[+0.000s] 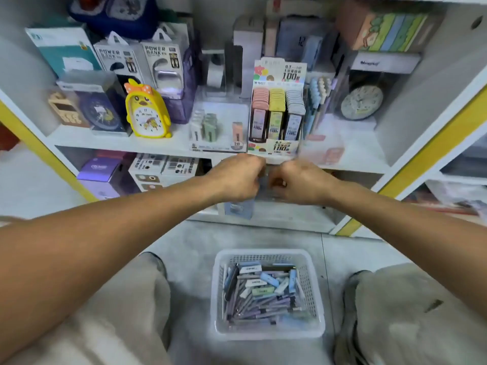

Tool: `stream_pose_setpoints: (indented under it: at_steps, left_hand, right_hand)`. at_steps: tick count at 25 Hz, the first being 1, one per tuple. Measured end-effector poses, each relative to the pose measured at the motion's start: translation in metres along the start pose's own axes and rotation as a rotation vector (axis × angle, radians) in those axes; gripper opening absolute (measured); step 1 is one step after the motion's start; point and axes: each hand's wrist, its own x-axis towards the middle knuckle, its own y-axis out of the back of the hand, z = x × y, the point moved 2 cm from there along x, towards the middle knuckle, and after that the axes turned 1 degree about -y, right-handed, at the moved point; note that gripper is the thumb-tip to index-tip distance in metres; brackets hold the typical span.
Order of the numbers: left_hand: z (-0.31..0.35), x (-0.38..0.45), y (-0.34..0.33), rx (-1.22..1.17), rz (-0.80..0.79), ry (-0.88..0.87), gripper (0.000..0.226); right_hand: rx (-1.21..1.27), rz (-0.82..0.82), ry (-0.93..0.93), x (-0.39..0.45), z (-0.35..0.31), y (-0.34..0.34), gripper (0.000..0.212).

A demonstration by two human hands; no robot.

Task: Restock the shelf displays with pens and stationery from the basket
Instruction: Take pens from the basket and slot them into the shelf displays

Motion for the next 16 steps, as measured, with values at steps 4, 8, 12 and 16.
stream_pose_setpoints:
  at_steps: [4,8,12,16]
  left_hand:
    - [0.014,-0.009,-0.095,0.116,-0.476,-0.064,0.025]
    - [0.019,-0.03,-0.191,0.111,-0.695,0.002,0.021]
    - [0.002,-0.055,-0.27,0.019,-0.671,0.088,0.037]
    - [-0.013,-0.066,-0.324,0.019,-0.594,0.151,0.073]
  right_hand:
    - [-0.025,-0.499,-0.112,-0.026,0.013,-0.118,0.033]
    - [0.06,-0.605,-0.261,-0.056,0.027,-0.216,0.035]
    - [0.197,-0.533,-0.447,-0.087,0.033,-0.284,0.036]
    - [0.161,-0.401,-0.576,-0.112,0.02,-0.33,0.048]
